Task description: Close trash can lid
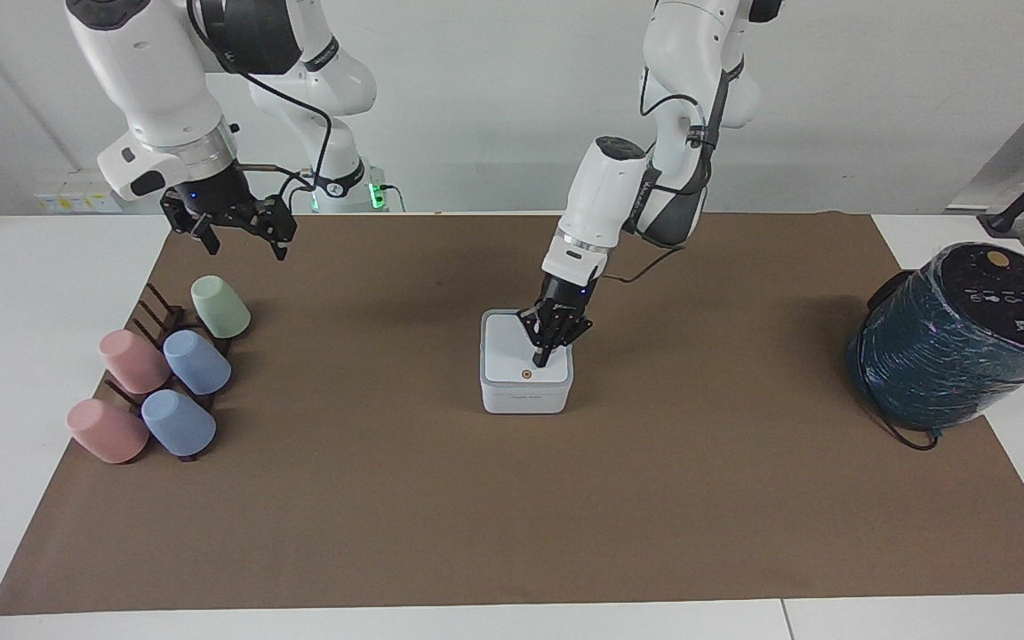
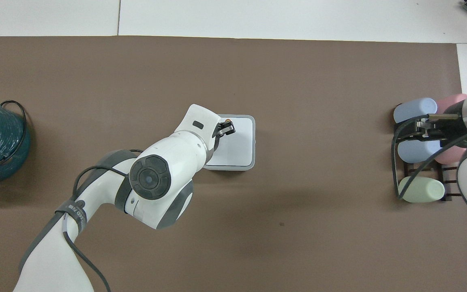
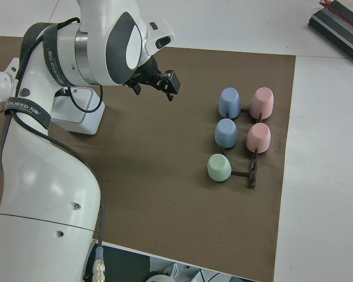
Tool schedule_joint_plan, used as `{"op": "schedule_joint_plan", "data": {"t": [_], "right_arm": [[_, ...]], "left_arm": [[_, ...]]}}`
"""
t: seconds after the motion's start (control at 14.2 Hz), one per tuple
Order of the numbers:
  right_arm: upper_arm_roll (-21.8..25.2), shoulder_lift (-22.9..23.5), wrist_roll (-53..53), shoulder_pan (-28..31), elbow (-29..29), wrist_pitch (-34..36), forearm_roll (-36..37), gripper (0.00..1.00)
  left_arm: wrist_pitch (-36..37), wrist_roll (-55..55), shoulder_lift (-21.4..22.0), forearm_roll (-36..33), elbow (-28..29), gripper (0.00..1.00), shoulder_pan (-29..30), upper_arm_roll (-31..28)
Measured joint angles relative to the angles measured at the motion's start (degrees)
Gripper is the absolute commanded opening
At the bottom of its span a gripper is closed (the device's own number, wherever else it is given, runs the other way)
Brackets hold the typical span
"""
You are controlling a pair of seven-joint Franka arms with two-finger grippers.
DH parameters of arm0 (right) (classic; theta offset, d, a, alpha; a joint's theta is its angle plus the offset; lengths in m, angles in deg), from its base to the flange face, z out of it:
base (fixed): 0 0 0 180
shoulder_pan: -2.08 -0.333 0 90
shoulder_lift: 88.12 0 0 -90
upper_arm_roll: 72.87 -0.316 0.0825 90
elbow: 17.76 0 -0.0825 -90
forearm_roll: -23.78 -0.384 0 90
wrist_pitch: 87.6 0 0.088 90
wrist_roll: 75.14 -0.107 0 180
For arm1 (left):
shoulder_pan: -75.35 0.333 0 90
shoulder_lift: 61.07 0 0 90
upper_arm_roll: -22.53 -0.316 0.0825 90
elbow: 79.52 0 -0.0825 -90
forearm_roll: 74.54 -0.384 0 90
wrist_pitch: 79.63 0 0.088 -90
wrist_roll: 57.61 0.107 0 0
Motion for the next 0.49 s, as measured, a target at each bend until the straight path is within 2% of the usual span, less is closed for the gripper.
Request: {"op": "schedule_joint_plan", "data": {"t": [0.49], "right_arm": [[0.0,0.0,0.0,0.0,0.0,0.0,0.0,1.0]], "left_arm": [[-0.47,0.01,-0.99,0.0,-0.79,0.0,-0.04,0.02]]}}
